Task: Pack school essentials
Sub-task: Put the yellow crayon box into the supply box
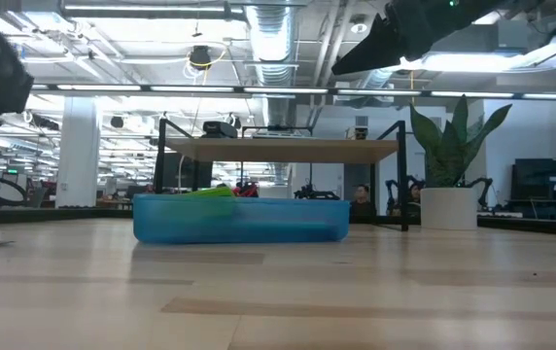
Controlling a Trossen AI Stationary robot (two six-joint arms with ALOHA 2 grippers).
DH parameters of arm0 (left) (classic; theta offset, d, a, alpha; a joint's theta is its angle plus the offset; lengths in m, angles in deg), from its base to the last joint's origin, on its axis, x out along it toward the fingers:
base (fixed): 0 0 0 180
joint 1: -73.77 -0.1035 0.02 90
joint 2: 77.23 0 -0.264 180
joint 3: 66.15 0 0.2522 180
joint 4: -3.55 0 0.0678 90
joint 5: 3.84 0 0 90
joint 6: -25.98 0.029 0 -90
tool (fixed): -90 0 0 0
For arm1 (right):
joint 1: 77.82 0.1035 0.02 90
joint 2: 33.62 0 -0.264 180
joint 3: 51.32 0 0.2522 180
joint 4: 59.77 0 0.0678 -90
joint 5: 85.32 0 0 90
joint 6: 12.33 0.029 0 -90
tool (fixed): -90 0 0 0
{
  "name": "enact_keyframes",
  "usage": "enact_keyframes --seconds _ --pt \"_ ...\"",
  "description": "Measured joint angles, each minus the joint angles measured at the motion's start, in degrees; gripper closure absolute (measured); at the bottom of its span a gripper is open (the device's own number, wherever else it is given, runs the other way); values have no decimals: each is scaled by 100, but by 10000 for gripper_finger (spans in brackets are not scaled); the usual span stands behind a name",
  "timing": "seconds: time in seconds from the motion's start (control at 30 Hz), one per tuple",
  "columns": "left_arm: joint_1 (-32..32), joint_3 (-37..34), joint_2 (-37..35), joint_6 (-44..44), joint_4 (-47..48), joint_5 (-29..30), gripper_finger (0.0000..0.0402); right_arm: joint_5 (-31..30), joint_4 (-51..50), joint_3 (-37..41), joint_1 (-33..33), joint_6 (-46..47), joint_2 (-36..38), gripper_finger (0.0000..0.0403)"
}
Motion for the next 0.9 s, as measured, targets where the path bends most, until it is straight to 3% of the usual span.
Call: enact_keyframes --seconds 0.2,0.3,0.7,0.9 --pt "2 -2 0 871 839 -345 7 0 -1 0 -2 37 0 283" --pt "-8 -2 0 1218 822 -373 7 0 1 1 -2 80 0 283" --pt "-28 -38 -3 1936 -134 -252 7 0 5 1 -2 189 0 283" --pt "-44 -741 -96 1874 -1022 -582 9 1 -1 1 -2 190 0 283"
